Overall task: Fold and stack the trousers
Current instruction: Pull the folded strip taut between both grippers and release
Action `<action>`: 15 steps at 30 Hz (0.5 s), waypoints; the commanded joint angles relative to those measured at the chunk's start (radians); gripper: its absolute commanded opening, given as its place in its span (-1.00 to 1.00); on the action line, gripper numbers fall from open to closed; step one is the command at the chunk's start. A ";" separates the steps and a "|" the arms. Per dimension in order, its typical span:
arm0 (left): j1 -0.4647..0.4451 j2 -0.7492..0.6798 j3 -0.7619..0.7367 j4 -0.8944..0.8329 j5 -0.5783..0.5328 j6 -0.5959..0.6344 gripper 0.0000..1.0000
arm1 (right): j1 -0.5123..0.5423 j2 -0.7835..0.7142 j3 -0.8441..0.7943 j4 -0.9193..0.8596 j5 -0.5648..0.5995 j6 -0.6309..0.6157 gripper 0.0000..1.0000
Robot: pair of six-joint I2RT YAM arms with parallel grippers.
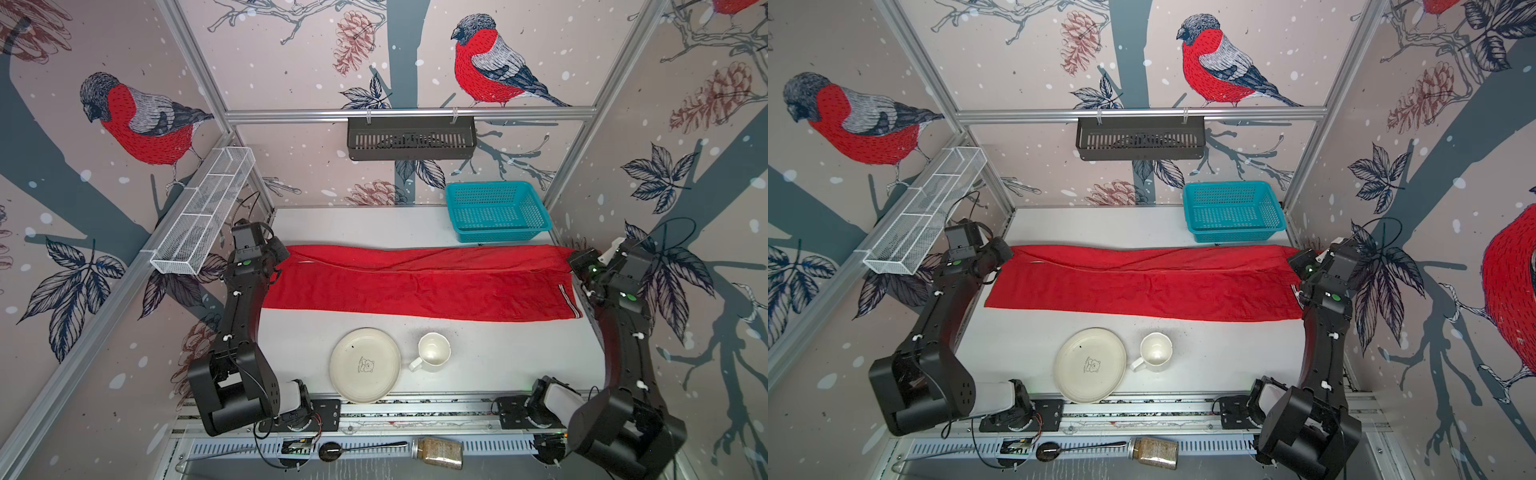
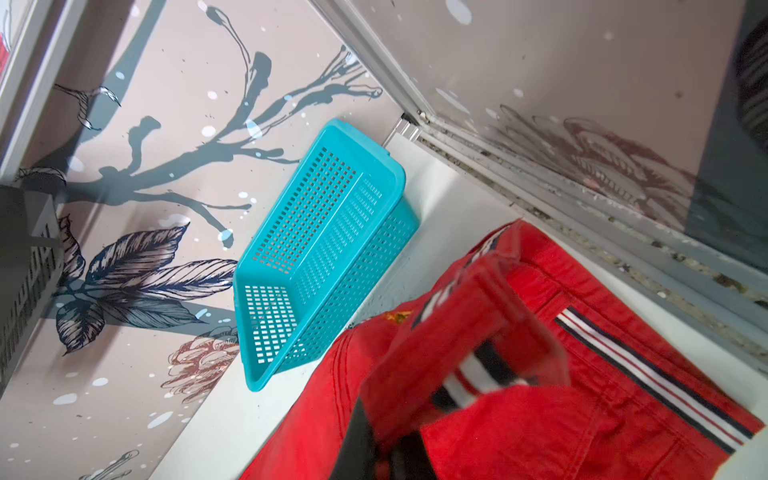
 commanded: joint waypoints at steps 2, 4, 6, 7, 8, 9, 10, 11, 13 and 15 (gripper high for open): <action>0.005 -0.034 -0.056 0.073 -0.135 0.009 -1.00 | -0.022 -0.048 -0.080 -0.061 0.045 0.019 -0.95; 0.005 -0.041 -0.107 0.094 -0.118 0.016 -1.00 | -0.023 -0.084 -0.148 -0.055 0.064 0.011 -0.95; 0.005 -0.029 -0.129 0.106 -0.099 0.013 -1.00 | -0.033 -0.108 -0.218 -0.044 0.074 0.005 -0.95; 0.005 -0.020 -0.138 0.107 -0.095 0.011 -1.00 | -0.042 -0.119 -0.249 -0.045 0.063 0.003 -0.95; 0.005 -0.010 -0.139 0.107 -0.092 0.013 -1.00 | -0.044 -0.125 -0.272 -0.046 0.060 0.002 -0.95; 0.005 -0.002 -0.138 0.103 -0.091 0.010 -1.00 | -0.049 -0.133 -0.294 -0.050 0.073 -0.004 -0.95; 0.005 0.004 -0.138 0.098 -0.087 0.009 -1.00 | -0.053 -0.136 -0.319 -0.046 0.095 -0.010 -0.95; 0.005 0.010 -0.134 0.090 -0.082 0.008 -1.00 | -0.057 -0.137 -0.342 -0.037 0.114 -0.014 -0.95; 0.005 0.019 -0.123 0.055 -0.081 0.010 -1.00 | -0.076 -0.125 -0.387 -0.014 0.133 -0.025 -0.95; 0.005 0.023 -0.128 0.037 -0.094 0.001 -1.00 | -0.086 -0.102 -0.419 0.005 0.146 -0.024 -0.95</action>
